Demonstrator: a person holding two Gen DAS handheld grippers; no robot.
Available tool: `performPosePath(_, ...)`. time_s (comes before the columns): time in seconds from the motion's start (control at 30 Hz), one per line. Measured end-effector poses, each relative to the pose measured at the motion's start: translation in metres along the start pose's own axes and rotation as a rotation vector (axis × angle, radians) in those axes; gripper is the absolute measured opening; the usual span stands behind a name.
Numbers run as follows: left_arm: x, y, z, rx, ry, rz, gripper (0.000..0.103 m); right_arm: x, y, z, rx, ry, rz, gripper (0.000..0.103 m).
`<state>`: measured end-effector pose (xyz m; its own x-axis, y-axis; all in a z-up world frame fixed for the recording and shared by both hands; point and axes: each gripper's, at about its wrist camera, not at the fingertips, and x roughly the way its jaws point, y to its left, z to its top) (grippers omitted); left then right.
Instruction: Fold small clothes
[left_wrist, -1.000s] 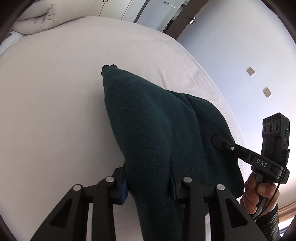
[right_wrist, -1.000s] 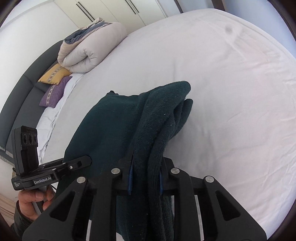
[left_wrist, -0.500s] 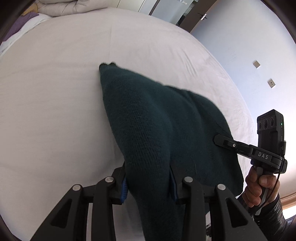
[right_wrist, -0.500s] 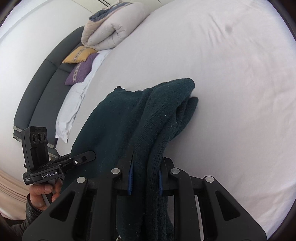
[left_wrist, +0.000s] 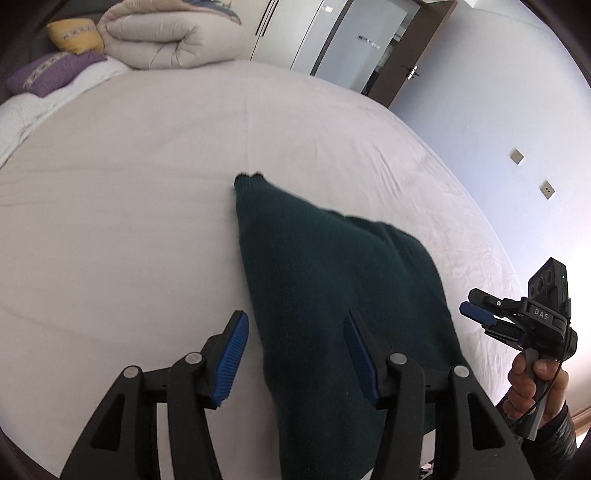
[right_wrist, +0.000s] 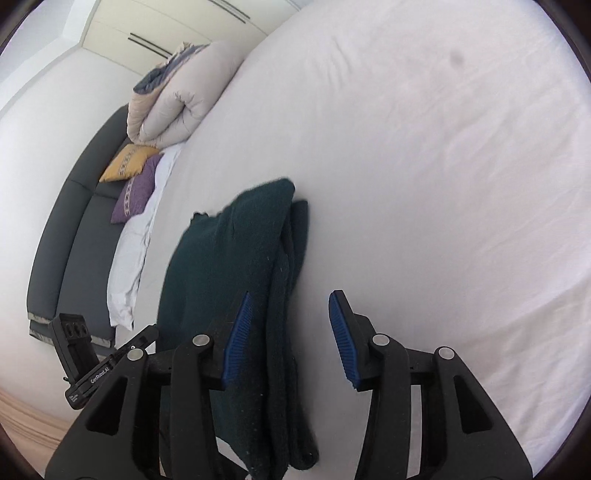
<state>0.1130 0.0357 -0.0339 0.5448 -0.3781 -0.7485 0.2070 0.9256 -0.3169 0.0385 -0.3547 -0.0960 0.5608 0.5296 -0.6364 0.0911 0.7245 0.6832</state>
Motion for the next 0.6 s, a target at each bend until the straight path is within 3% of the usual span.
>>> performPosePath(0.1, -0.007, -0.01, 0.015, 0.042, -0.053, -0.024, 0.056, -0.019, 0.02, 0.016, -0.012, -0.017, 0.13, 0.043)
performPosePath(0.2, 0.014, -0.024, 0.025, 0.087, -0.032, -0.025, 0.056, -0.011, 0.049, 0.019, -0.047, 0.032, 0.274, 0.04)
performPosePath(0.33, 0.065, -0.02, 0.013, 0.083, 0.061, 0.006, 0.056, 0.027, 0.051, 0.004, -0.037, 0.148, 0.268, 0.04)
performPosePath(0.37, 0.07, -0.02, 0.007, 0.103, 0.05, 0.022, 0.056, 0.037, 0.042, -0.003, -0.011, 0.184, 0.259, 0.04)
performPosePath(0.43, 0.069, -0.024, -0.005, 0.157, -0.002, 0.041, 0.057, 0.058, 0.02, -0.013, 0.029, 0.205, 0.241, 0.025)
performPosePath(0.47, 0.069, -0.027, -0.009, 0.181, -0.016, 0.053, 0.057, 0.06, 0.01, -0.014, 0.045, 0.195, 0.256, 0.015)
performPosePath(0.5, 0.07, -0.029, -0.012, 0.203, -0.029, 0.063, 0.057, 0.062, 0.0, -0.014, 0.072, 0.193, 0.285, 0.011)
performPosePath(0.6, 0.07, -0.029, -0.019, 0.227, -0.058, 0.062, 0.058, 0.064, -0.018, -0.011, 0.107, 0.177, 0.342, 0.011)
